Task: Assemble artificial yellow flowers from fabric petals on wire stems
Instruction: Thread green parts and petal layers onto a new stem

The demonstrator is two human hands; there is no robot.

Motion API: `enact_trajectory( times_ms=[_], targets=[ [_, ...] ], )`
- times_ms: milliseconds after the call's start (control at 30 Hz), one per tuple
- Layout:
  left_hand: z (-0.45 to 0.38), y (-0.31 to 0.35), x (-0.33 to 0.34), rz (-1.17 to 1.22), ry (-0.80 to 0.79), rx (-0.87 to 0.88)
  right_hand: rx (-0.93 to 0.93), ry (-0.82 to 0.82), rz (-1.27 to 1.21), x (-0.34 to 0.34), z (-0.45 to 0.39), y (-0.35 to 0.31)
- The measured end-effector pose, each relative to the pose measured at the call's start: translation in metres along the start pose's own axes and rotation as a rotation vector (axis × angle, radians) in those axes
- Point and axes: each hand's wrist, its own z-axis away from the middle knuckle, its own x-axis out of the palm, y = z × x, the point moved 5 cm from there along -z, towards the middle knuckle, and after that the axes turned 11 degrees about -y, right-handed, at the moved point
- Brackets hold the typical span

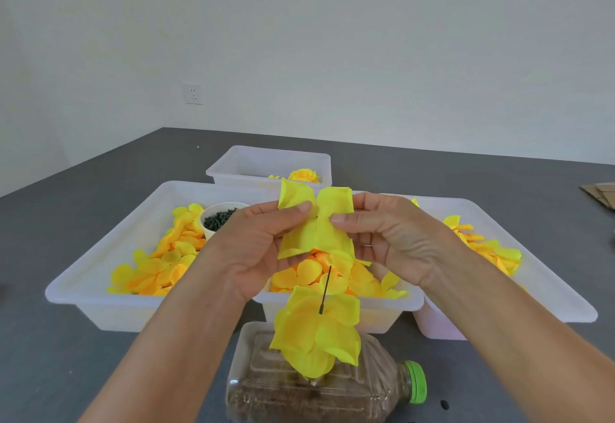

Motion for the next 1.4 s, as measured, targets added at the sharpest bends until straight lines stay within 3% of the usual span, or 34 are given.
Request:
enact_trajectory(
  times_ms=[367,800,1000,1400],
  targets=[
    [0.001,-0.012,0.003,0.171,-0.037,-0.139,-0.039,-0.024,-0.060,-0.002,0.005,0.002],
    [0.010,-0.003,0.010,0.056,-0.078,-0.076,-0.016,-0.026,-0.021,0.005,0.009,-0.004],
    [0.011,0.010,0.018,-0.114,-0.063,-0.006,0.013,-0.085,-0.137,0.007,0.012,-0.015],
    [0.025,-0.008,0.010,-0.185,-0.063,-0.076,0.178,-0.045,0.029,0.012,0.020,0.008]
  ],
)
